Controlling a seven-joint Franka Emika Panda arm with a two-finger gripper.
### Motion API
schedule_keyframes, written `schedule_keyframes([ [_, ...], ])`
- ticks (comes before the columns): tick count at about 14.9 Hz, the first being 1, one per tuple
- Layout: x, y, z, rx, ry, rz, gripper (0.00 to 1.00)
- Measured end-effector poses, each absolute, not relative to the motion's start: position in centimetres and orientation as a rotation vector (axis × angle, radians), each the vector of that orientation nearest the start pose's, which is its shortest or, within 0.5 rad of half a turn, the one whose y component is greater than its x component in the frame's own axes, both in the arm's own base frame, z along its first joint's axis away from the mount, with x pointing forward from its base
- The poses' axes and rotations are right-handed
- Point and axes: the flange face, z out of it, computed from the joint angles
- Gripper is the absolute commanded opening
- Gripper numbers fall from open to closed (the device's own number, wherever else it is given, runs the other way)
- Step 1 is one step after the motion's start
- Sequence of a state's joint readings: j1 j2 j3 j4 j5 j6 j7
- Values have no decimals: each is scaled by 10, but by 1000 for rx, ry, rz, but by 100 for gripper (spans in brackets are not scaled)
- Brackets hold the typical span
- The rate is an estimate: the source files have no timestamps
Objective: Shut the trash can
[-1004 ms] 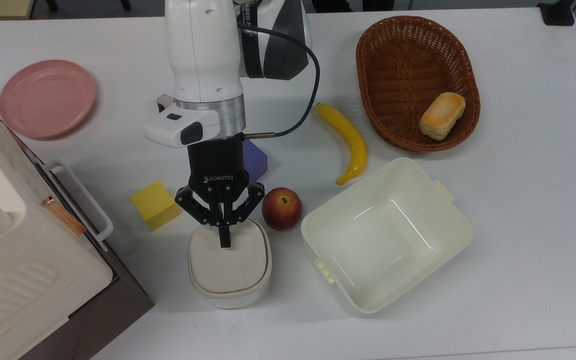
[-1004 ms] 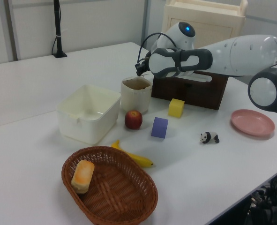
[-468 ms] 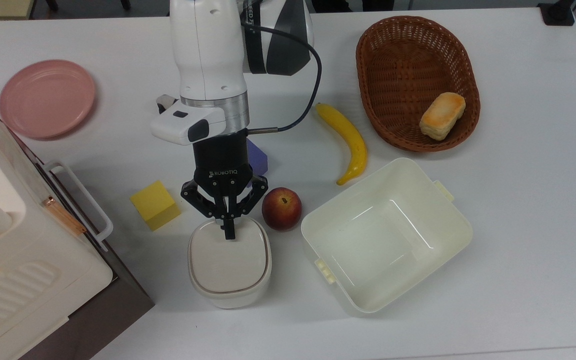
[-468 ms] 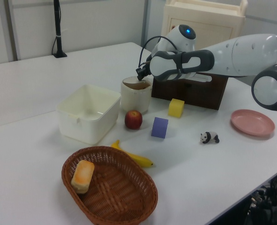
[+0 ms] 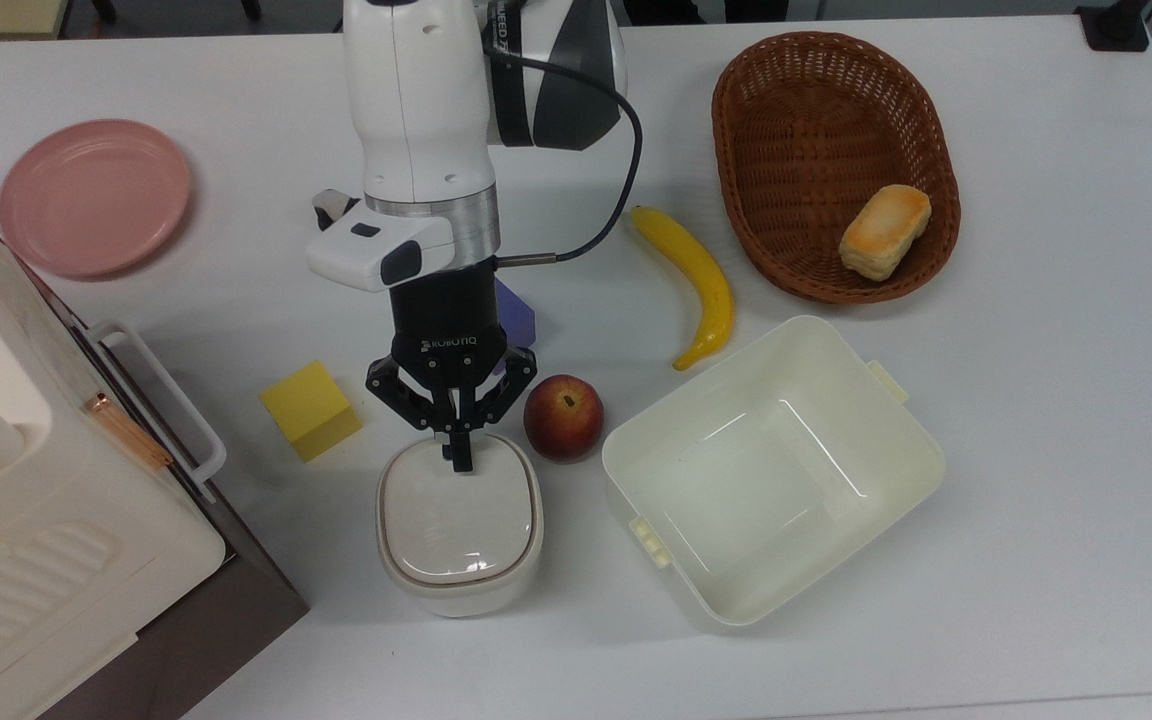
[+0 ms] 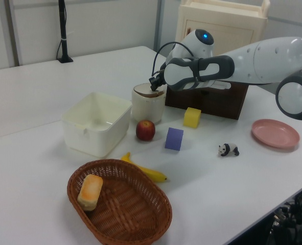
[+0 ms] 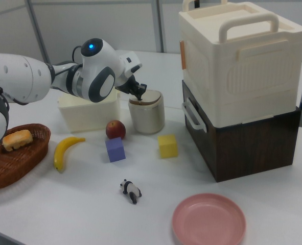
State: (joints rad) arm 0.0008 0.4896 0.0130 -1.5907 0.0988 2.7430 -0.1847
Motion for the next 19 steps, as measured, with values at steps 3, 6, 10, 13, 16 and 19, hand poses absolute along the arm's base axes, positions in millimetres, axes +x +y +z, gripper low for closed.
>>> schedule_keyframes([
  [3,731,5,424,-2953,-173,-1011,0],
  [6,729,5,418,-2958,-174,-994,0],
  [10,729,5,415,-2966,-188,-988,0],
  [13,729,5,415,-2970,-196,-988,0],
  [16,729,5,415,-2970,-197,-989,0],
  [19,729,5,423,-2965,-196,-1007,0],
])
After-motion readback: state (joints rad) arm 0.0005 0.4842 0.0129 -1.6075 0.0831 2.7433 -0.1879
